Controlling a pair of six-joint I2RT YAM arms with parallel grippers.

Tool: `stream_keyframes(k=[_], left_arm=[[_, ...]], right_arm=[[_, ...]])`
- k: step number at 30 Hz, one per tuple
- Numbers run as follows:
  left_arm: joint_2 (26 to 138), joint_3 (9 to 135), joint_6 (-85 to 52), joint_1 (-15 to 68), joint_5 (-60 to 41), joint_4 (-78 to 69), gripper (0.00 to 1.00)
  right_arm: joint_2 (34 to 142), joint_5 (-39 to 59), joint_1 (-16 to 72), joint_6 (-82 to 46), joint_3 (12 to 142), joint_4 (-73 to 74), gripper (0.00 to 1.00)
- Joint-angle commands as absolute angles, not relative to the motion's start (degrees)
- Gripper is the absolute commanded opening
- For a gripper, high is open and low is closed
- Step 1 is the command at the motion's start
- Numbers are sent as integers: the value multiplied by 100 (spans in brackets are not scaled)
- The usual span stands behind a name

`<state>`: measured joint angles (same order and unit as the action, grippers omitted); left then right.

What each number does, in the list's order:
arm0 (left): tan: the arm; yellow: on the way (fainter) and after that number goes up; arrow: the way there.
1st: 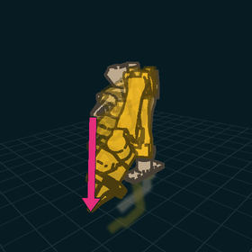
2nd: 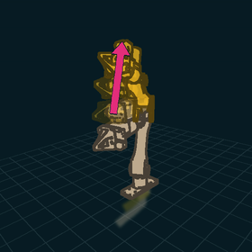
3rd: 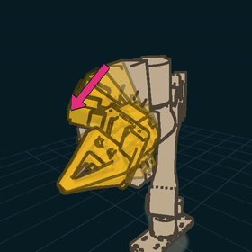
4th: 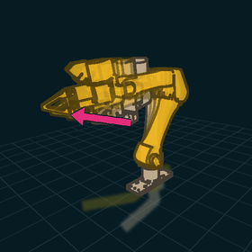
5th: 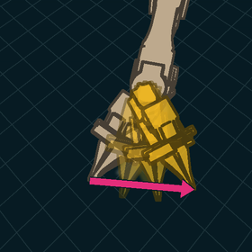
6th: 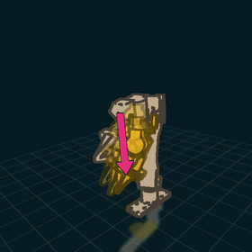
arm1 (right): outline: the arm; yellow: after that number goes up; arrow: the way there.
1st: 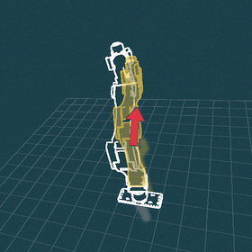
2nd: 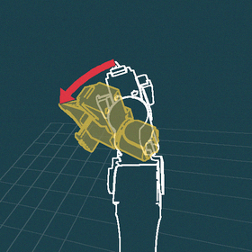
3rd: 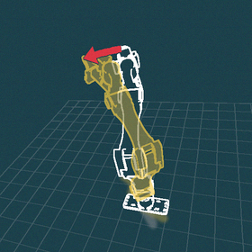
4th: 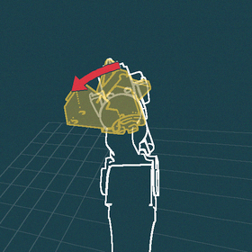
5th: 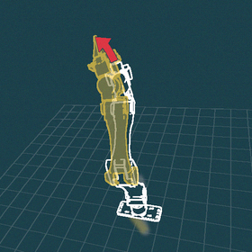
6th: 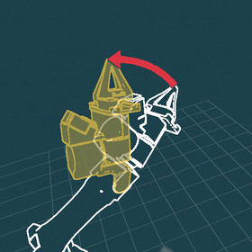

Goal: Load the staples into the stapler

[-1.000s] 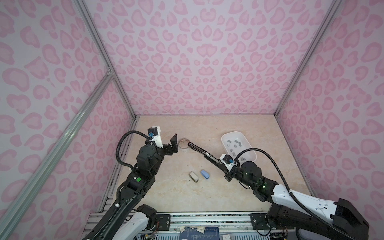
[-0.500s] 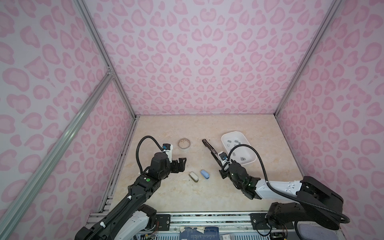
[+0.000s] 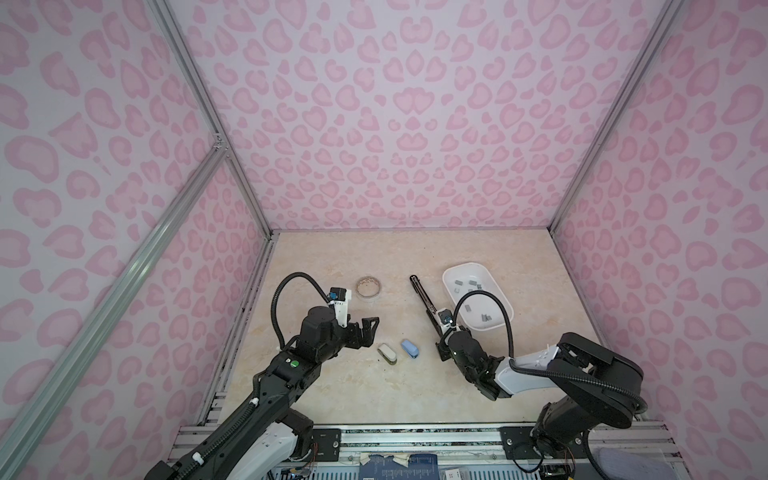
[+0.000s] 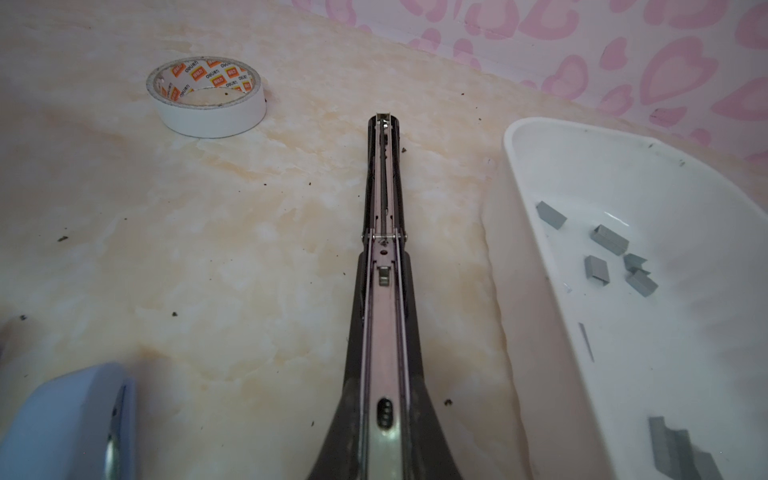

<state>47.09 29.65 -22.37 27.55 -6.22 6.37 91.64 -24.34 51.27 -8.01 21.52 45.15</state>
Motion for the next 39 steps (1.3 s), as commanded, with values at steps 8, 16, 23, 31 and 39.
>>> stream_keyframes(k=[8,16,23,31,39], left_arm=[[4378,2969,-2138,2822,-646,569,97],[4114,2838,-2256,2855,-808,551,97],[3737,2537,-2492,2883,-566,424,98],[3708,2659,-2470,2917,-598,554,98],[3279,2486,-2448,2918,-521,642,100]], right_arm=[[9461,-2750,5231,-1088,1992,5448,33],[8765,-3768,5811,-980,2163,4974,57],[7950,-3722,6232,-1433,3057,2897,59],[7901,-3013,6926,-1242,3004,2509,60],[7986,-2544,6963,-1294,2438,2900,62]])
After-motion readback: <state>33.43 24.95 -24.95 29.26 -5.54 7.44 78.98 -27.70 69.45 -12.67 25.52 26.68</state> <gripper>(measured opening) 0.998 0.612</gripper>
